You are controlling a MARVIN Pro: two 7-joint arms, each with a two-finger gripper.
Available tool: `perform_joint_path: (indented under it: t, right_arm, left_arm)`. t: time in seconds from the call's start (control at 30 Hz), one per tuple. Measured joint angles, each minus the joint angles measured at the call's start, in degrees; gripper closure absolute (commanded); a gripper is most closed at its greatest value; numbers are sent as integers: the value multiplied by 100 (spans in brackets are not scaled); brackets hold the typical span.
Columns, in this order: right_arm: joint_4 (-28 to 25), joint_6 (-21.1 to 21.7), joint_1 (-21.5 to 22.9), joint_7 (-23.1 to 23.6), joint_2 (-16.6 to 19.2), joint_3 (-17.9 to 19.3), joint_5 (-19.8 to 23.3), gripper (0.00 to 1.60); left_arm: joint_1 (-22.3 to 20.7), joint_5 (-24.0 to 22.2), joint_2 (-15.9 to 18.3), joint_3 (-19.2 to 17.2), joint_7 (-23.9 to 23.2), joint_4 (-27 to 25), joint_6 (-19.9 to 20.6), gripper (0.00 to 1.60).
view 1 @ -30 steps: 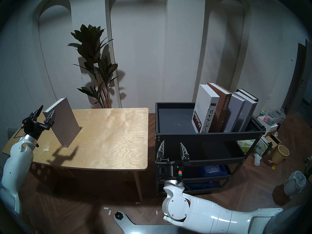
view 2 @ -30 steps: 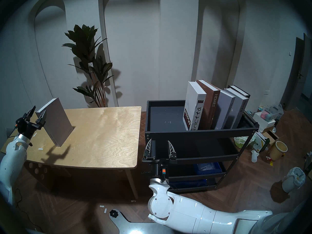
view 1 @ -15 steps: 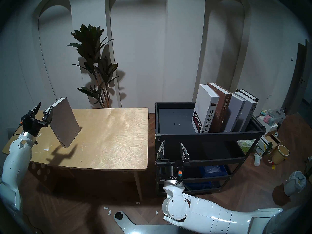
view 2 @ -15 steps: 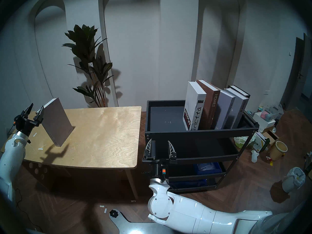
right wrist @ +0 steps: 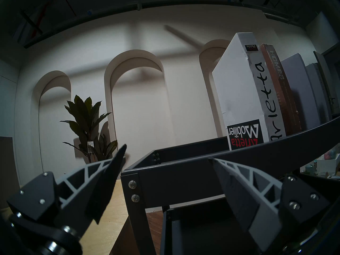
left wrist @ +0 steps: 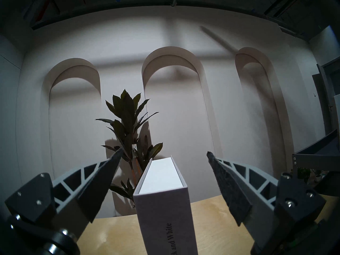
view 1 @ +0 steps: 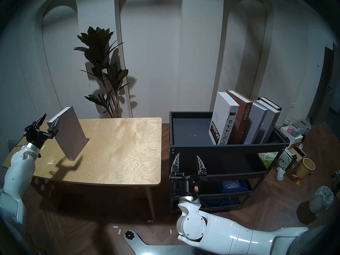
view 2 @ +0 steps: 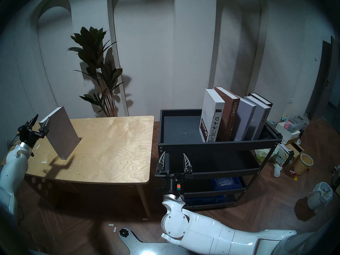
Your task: Move the books from the display table onto the shelf, standing them upright with spines facing out and tallest at one end
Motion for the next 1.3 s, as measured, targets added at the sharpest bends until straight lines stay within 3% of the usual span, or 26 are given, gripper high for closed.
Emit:
perform_joint_path:
  t: [0.63, 0.67, 0.7, 0.73, 0.77, 0.8, 1.1, 1.3]
  right_arm:
    - [4, 1, -10, 1, -7, 14, -6, 0]
    - [4, 1, -11, 1, -7, 15, -6, 0]
    - [4, 1, -11, 1, -8, 15, -6, 0]
    - [4, 1, -12, 1, -8, 16, -6, 0]
    - [4, 1, -12, 1, -8, 16, -6, 0]
    - [4, 1, -12, 1, -8, 16, -6, 0]
    - [6, 2, -15, 1, -10, 20, -8, 0]
    - [7, 2, -15, 1, -11, 22, -9, 0]
  left_arm:
    - [-928, 441, -372, 387, -227, 1148, -80, 0]
    - [-960, 457, -395, 404, -238, 1191, -84, 6]
    - [-994, 472, -416, 418, -246, 1239, -86, 80]
    - [-1030, 487, -437, 434, -255, 1288, -87, 80]
    - [-1067, 503, -459, 449, -265, 1337, -87, 107]
    - [-1101, 516, -476, 462, -273, 1377, -87, 160]
    - [-1477, 624, -614, 537, -329, 1753, -14, 160]
    - [-1603, 188, -847, 180, -214, 1846, 346, 160]
